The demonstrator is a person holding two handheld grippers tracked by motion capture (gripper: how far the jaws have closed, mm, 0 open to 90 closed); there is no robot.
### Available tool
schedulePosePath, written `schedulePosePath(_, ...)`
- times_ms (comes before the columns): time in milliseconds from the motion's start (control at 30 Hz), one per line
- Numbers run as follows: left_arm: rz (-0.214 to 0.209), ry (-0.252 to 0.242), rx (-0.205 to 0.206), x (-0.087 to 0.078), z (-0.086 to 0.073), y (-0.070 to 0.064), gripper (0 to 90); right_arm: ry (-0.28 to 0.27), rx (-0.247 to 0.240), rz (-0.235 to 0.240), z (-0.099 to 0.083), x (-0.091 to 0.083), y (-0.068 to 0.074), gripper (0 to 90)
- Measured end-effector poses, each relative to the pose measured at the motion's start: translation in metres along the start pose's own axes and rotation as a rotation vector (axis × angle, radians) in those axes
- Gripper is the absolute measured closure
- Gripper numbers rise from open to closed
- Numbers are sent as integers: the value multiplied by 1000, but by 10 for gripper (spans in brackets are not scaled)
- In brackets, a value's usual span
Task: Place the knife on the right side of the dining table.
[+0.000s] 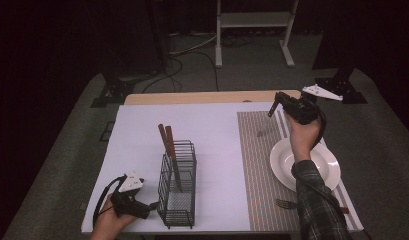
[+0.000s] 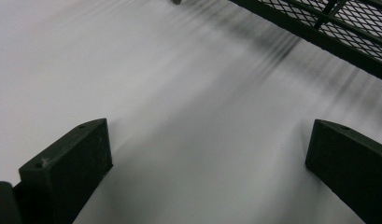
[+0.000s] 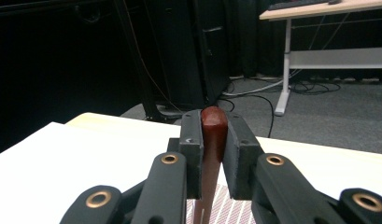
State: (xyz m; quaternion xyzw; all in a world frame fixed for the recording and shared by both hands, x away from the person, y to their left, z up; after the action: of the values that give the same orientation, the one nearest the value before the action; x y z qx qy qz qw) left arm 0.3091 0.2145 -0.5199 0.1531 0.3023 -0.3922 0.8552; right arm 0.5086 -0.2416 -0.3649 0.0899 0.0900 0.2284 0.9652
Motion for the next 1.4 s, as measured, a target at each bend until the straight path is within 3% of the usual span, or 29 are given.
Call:
schedulePosePath(900,-1,1,-1,0,0,0,0,46,59,-113,-16,-27,-47,714)
schedulePosePath(1400,-2,2,-1,0,0,0,0,76,75,-149,-27,-37,-63,677)
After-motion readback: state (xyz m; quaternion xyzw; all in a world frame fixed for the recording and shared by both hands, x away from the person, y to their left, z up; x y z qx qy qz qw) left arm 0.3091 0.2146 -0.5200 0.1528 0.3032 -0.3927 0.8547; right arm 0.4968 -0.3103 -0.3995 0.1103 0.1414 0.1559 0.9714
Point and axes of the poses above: each handheld gripper's, and its own axes: x roughly forward along the jaws, z roughly out of its top, y roughly to its left, the point moved 8 cm from there along x, roughly forward along the jaws, and after that the axes turned 5 degrees about -y, right-handed, at the moved point
